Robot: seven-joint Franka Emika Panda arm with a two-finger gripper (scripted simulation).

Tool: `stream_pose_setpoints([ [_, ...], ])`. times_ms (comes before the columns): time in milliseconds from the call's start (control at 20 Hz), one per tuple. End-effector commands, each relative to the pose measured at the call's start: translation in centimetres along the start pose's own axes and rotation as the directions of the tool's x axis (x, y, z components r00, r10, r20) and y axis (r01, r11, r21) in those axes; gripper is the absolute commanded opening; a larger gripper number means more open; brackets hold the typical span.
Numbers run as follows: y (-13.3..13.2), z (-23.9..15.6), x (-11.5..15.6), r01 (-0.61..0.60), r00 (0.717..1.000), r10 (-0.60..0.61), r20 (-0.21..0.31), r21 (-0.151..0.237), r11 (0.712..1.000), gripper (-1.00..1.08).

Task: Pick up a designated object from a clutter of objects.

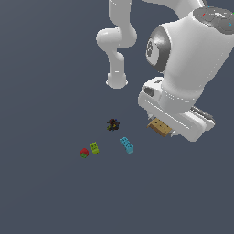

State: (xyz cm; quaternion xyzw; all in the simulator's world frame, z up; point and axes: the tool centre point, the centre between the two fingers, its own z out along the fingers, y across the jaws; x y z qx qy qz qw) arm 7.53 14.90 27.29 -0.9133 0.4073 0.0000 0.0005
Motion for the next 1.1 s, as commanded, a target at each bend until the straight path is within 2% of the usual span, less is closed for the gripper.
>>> stream_pose_setpoints([
  [0,-0.7,-1.9,0.7,0.000,1.000,0.000,0.000,0.000,1.000,-1.00],
  [500,-2.6,-6.8,2.6,0.000,1.000,0.000,0.000,-0.001,1.000,-1.00],
  [1050,-3.2,-8.3,3.2,0.000,1.000,0.000,0.000,-0.001,1.000,-1.00],
])
